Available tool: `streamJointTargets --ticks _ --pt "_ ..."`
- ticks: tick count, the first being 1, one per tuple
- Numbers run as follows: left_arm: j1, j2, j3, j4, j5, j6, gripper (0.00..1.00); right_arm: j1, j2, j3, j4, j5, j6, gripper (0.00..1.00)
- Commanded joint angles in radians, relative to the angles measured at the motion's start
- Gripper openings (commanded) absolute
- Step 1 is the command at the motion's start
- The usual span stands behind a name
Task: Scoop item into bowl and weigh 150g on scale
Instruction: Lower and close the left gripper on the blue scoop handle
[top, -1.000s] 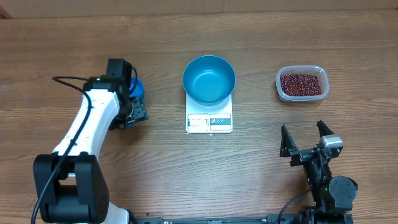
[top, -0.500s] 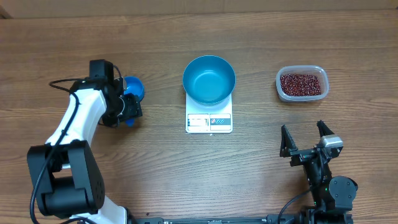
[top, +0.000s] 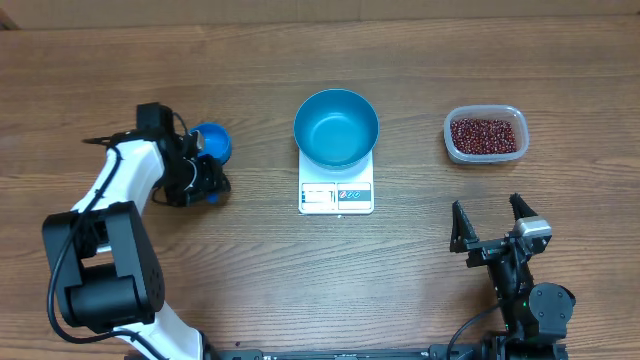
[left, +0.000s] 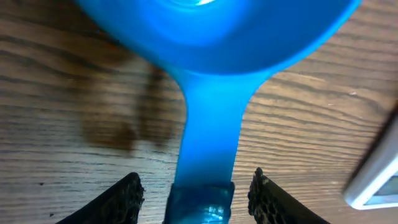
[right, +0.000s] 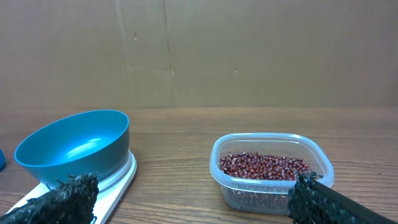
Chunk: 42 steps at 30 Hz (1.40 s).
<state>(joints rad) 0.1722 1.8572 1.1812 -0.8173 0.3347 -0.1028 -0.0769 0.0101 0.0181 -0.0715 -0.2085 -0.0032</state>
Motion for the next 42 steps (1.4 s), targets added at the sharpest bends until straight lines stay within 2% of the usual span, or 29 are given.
streamJointTargets --ticks 1,9,13,23,25,31,36,42 --pt "0.038 0.006 -0.002 0.006 0.165 0.075 0.64 -0.002 -0.007 -0.01 0.005 0.009 0.003 1.0" --pt "0.093 0.006 -0.001 0.062 0.248 0.082 0.65 -0.002 -0.007 -0.01 0.005 0.009 0.003 1.0" --pt "0.098 0.007 -0.001 0.109 0.288 0.081 0.55 -0.002 -0.007 -0.01 0.005 0.009 0.003 1.0" --pt "0.095 0.041 -0.002 0.117 0.285 0.081 0.43 -0.002 -0.007 -0.01 0.005 0.009 0.003 1.0" --pt "0.102 0.041 -0.002 0.132 0.283 0.08 0.35 -0.002 -0.007 -0.01 0.005 0.009 0.003 1.0" --pt "0.114 0.054 -0.002 0.169 0.276 0.069 0.34 -0.002 -0.007 -0.01 0.005 0.009 0.003 1.0" --pt "0.114 0.088 -0.002 0.169 0.278 0.064 0.28 -0.002 -0.007 -0.01 0.005 0.009 0.003 1.0" --pt "0.124 0.11 0.002 0.193 0.373 0.055 0.24 -0.002 -0.007 -0.01 0.005 0.009 0.003 1.0"
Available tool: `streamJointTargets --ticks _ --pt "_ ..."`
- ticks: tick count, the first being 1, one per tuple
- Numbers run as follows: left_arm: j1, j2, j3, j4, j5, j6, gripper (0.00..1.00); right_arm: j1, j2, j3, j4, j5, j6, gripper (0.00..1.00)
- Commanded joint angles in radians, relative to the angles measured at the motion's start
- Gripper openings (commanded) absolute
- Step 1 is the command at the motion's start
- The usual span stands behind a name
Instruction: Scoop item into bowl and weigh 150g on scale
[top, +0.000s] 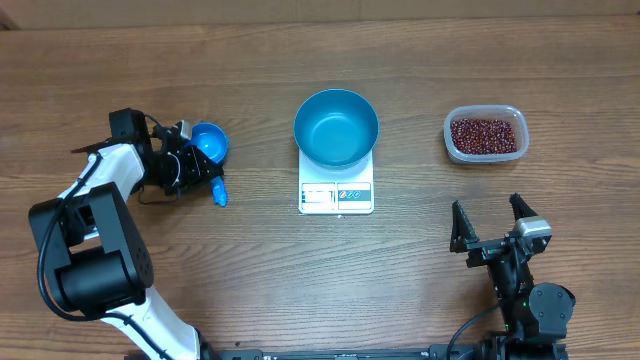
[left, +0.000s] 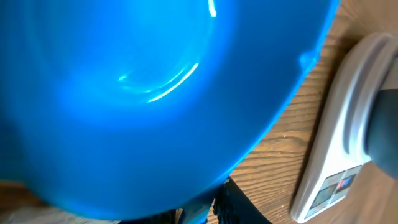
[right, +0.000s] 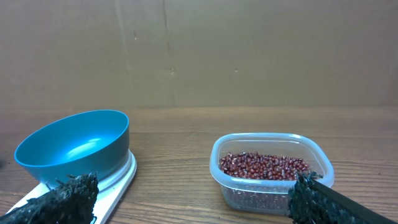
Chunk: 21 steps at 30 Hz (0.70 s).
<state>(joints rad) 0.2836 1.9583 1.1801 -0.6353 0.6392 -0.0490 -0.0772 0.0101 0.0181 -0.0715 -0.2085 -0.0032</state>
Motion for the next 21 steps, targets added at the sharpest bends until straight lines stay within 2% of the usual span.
streamJointTargets --ticks 1,4,9,12,21 --pt "0.013 0.009 0.003 0.013 0.069 0.001 0.22 -0.002 -0.007 -0.01 0.005 0.009 0.003 1.0" --pt "0.013 0.009 0.008 0.012 0.079 0.001 0.17 -0.002 -0.007 -0.01 0.005 0.009 0.003 1.0" --pt "0.021 0.009 0.034 0.015 0.148 0.001 0.15 -0.002 -0.007 -0.01 0.005 0.009 0.003 1.0" --pt "0.027 0.009 0.047 0.013 0.152 0.0 0.04 -0.002 -0.007 -0.01 0.005 0.009 0.003 1.0" --pt "0.037 0.009 0.073 0.015 0.309 0.0 0.04 -0.002 -0.007 -0.01 0.005 0.009 0.003 1.0"
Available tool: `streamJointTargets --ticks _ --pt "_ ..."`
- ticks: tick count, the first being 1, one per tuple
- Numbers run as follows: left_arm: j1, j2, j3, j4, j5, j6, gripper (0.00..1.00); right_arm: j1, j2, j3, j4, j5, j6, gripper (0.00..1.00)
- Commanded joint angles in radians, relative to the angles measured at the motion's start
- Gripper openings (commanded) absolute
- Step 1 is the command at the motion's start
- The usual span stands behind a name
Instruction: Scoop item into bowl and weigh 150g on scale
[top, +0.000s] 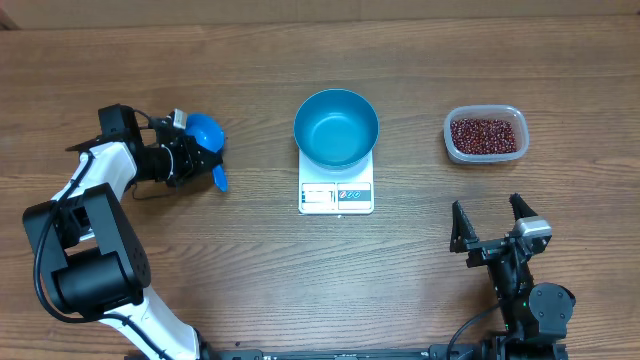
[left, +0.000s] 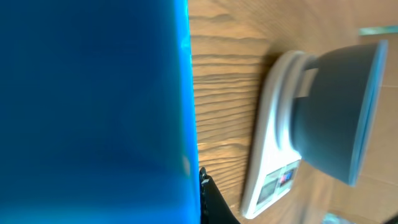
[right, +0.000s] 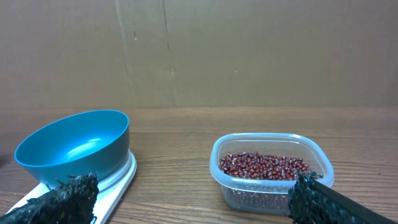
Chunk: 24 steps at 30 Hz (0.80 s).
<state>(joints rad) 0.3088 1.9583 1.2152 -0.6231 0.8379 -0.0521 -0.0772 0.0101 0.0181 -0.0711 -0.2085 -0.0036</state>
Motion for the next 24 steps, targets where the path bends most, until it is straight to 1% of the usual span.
streamJointTargets --ticks 1,5,6,9,15,19,21,24 --pt "0.017 0.009 0.045 0.003 0.154 0.003 0.04 -0.002 -0.007 -0.01 0.005 0.009 0.004 1.0" --pt "0.029 0.009 0.06 0.029 0.34 0.002 0.04 -0.002 -0.007 -0.01 0.005 0.009 0.004 1.0" --pt "0.031 0.009 0.061 0.043 0.391 -0.013 0.04 -0.002 -0.007 -0.01 0.005 0.009 0.004 1.0" --pt "0.033 0.009 0.061 0.083 0.481 -0.074 0.04 -0.002 -0.007 -0.01 0.005 0.009 0.004 1.0" --pt "0.033 0.009 0.061 0.1 0.608 -0.144 0.04 -0.002 -0.007 -0.01 0.005 0.009 0.004 1.0" --pt "0.031 0.009 0.061 0.098 0.733 -0.2 0.04 -0.002 -0.007 -0.01 0.005 0.009 0.004 1.0" --pt "0.025 0.009 0.061 0.085 0.743 -0.23 0.04 -0.002 -0.007 -0.01 0.005 0.009 0.004 1.0" --pt "0.012 0.009 0.061 0.067 0.743 -0.233 0.04 -0.002 -0.007 -0.01 0.005 0.009 0.004 1.0"
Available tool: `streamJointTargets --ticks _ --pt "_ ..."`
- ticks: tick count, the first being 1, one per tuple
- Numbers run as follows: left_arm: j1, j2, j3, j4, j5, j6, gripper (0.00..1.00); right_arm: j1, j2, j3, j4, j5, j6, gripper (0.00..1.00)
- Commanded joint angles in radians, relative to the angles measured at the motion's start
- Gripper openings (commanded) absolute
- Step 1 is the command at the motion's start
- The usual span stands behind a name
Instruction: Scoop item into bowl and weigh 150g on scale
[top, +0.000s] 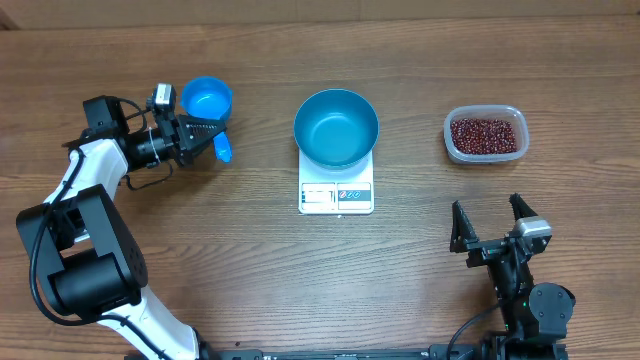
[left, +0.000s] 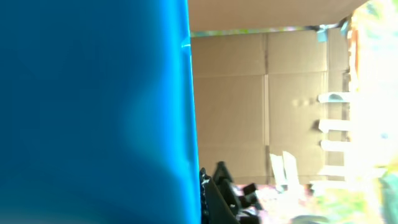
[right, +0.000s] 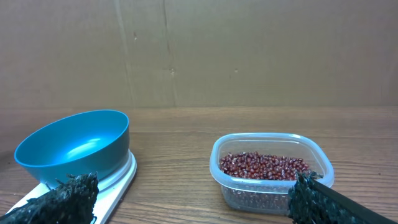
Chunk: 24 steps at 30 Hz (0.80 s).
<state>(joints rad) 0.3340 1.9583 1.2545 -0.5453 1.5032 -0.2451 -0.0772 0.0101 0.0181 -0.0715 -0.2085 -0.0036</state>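
My left gripper (top: 200, 135) is shut on the handle of a blue scoop (top: 207, 100) at the left of the table, left of the scale. In the left wrist view the blue scoop (left: 93, 112) fills the left half, and one dark finger (left: 214, 199) shows beside it. A blue bowl (top: 336, 127) stands on the white scale (top: 336, 195) in the middle. A clear tub of red beans (top: 485, 134) sits at the far right. My right gripper (top: 490, 225) stands open near the front edge, pointing at the tub of beans (right: 267, 165) and the bowl (right: 71, 146).
A cardboard wall (right: 249, 50) closes the far side of the wooden table (top: 300, 280). The scale's display (top: 336, 197) faces the front edge.
My left gripper has moved toward the far edge with the scoop. It has tilted: its wrist view now shows the cardboard wall instead of the scale and bowl. The right arm is unchanged.
First my left gripper stood open on either side of the scoop's handle on the table. Then it was shut on the handle, with the scoop turned. The scoop has since moved farther back and left of the scale. The right gripper stayed open and still throughout.
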Motion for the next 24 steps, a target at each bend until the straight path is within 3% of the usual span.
streamJointTargets --ticks 1,17,24 --pt "-0.021 0.009 0.021 -0.021 0.077 -0.04 0.04 -0.002 -0.007 -0.01 0.005 0.009 0.004 1.0" --pt "-0.147 0.009 0.022 -0.03 0.078 -0.078 0.04 -0.002 -0.007 -0.01 0.011 0.005 0.005 1.0" --pt "-0.199 0.005 0.022 -0.029 0.078 -0.1 0.04 -0.002 -0.007 -0.01 0.068 -0.277 0.008 1.0"
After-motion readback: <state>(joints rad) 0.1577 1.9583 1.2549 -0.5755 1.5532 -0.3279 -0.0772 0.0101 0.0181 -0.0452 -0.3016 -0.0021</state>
